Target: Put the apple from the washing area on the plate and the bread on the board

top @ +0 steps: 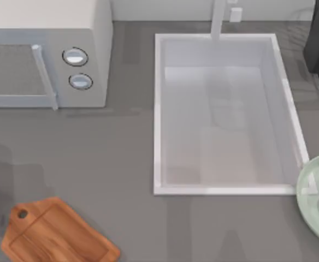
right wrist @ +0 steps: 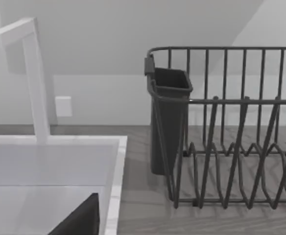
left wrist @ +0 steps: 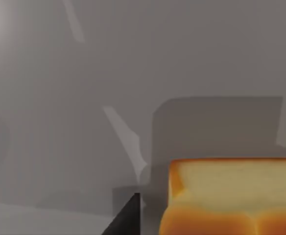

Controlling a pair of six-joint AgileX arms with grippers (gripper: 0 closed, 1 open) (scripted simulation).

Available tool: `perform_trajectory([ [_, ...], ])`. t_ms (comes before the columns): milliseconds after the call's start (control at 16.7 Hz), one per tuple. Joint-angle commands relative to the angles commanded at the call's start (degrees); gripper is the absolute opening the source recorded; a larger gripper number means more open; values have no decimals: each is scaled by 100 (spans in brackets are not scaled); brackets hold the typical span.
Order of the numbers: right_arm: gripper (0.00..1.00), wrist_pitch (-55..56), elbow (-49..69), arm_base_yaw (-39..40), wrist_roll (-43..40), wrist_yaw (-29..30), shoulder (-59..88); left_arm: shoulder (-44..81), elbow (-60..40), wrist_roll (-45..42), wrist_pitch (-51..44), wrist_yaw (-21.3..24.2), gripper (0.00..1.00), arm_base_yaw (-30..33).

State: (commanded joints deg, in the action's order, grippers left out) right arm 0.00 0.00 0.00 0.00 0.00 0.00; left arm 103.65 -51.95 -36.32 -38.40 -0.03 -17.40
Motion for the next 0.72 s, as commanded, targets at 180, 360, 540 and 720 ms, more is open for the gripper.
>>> perform_trajectory([
  [180,100,0,0,0,0,0,0,-214,-145,44,-241,89,0,16],
  [360,100,0,0,0,0,0,0,-389,-474,35,-766,89,0,24],
  [540,100,0,0,0,0,0,0,-672,-944,41,-1502,87,0,30],
  [720,100,0,0,0,0,0,0,-962,-1367,62,-2223,86,0,35],
])
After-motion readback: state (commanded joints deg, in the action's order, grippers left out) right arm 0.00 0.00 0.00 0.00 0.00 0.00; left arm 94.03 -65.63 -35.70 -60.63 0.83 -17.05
